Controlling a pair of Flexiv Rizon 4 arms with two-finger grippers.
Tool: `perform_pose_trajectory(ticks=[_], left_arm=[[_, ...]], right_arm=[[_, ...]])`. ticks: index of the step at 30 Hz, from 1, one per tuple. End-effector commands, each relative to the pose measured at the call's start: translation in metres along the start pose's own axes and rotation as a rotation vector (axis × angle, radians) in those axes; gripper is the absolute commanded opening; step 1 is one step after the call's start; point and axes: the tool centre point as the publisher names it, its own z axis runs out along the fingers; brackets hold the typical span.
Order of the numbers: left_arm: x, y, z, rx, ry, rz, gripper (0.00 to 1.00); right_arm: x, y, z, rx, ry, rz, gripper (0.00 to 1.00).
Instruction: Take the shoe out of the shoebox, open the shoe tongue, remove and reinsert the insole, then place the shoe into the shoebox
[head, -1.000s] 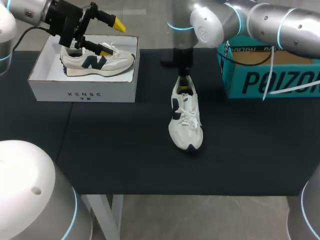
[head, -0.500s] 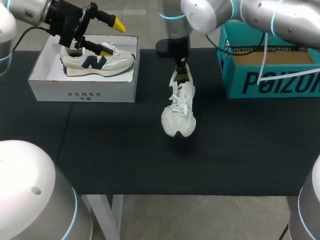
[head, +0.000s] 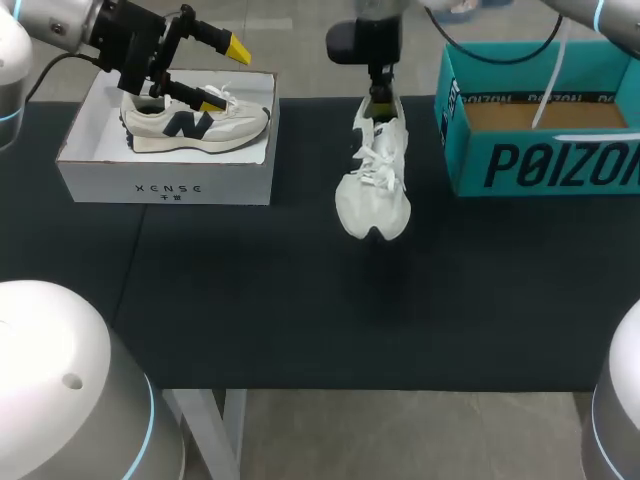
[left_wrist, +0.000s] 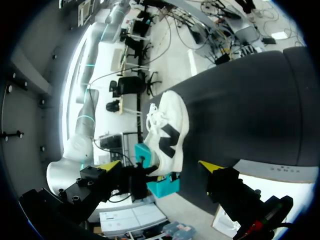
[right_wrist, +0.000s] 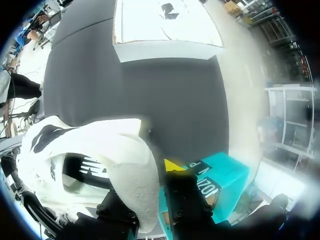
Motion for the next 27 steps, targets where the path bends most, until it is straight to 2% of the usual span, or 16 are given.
perform_pose_trajectory(ticks=[1,13,19,27], left_arm=[[0.000,-0.001,0.000,-0.001,0.003,0.000,1.00],[0.000,-0.001,0.000,-0.001,0.003,0.000,1.00],[0.000,-0.001,0.000,-0.001,0.003,0.000,1.00],[0.000,-0.001,0.000,-0.001,0.003,0.000,1.00]], right_arm=[[0.001,-0.002,-0.005,0.000,-0.003,0.000,0.00],[0.001,-0.002,-0.005,0.000,-0.003,0.000,0.00],[-0.048,-0.029,-0.021,0.024,0.070,0.180,0.00],[-0.098,-0.082,-0.041,0.020,0.051,0.473,0.00]])
